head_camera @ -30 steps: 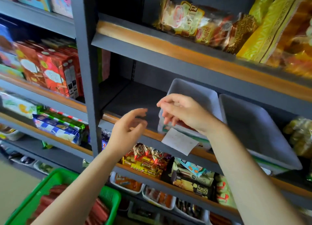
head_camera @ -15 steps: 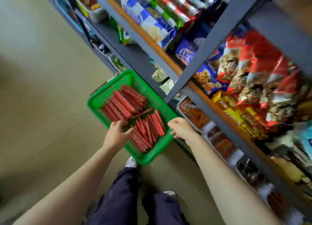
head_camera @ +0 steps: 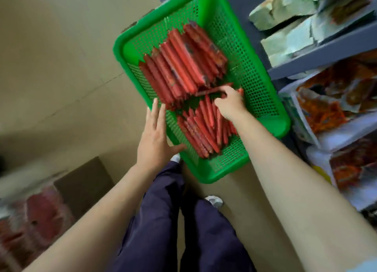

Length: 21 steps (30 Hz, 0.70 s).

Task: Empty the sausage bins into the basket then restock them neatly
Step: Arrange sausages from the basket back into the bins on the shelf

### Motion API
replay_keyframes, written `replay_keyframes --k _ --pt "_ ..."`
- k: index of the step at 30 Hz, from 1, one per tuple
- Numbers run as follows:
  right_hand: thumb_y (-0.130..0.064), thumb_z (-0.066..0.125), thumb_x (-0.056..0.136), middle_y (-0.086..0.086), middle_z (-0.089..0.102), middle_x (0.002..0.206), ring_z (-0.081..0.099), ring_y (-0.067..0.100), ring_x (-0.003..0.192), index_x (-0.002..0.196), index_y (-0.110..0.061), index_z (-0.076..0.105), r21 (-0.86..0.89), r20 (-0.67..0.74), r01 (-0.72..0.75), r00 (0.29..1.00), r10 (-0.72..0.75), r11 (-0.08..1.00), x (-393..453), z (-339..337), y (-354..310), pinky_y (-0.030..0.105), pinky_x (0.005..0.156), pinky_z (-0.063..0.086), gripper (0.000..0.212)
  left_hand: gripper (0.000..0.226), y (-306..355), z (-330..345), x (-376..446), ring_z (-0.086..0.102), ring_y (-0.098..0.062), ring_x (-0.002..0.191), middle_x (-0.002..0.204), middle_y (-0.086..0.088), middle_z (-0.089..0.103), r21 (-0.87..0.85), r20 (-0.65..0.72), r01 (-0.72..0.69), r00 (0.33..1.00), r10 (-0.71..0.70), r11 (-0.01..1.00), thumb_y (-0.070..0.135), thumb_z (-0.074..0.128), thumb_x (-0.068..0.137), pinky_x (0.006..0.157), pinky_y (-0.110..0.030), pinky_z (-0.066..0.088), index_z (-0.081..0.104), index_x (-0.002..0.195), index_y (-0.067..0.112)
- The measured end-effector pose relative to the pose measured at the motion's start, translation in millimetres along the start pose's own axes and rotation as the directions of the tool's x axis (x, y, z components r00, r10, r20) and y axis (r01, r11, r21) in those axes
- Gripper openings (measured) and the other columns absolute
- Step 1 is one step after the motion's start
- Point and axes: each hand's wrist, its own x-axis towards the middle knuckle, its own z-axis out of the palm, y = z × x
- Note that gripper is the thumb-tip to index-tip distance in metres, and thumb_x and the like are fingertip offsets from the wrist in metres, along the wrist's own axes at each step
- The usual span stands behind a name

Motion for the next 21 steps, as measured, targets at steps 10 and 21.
replay_keyframes --k 10,21 --pt "-0.017 0.05 0.086 0.017 0.066 0.118 0.059 0.037 0.113 0.121 -0.013 0.065 -0.066 -0.046 -0.029 0.999 0.026 0.997 22 15 -21 0.032 0.094 0.045 0.039 0.123 -10 4 -2 0.011 -0.033 0.151 0.164 -0.013 0.008 -0.035 -0.019 -0.058 0.998 0.057 0.998 0.069 0.067 0.061 0.121 -0.041 0.018 0.021 0.155 0.003" --pt "-0.023 0.065 0.078 0.0 0.059 0.093 0.053 0.02 0.079 0.077 -0.025 0.06 -0.107 -0.125 0.14 0.98 -0.153 0.984 -33 6 15 0.026 0.067 0.037 0.005 0.121 -4 5 -13 0.027 -0.033 0.145 0.162 -0.022 0.011 0.006 -0.11 0.005 0.994 -0.005 1.0 0.063 0.074 0.062 0.111 -0.042 0.035 0.023 0.154 0.003"
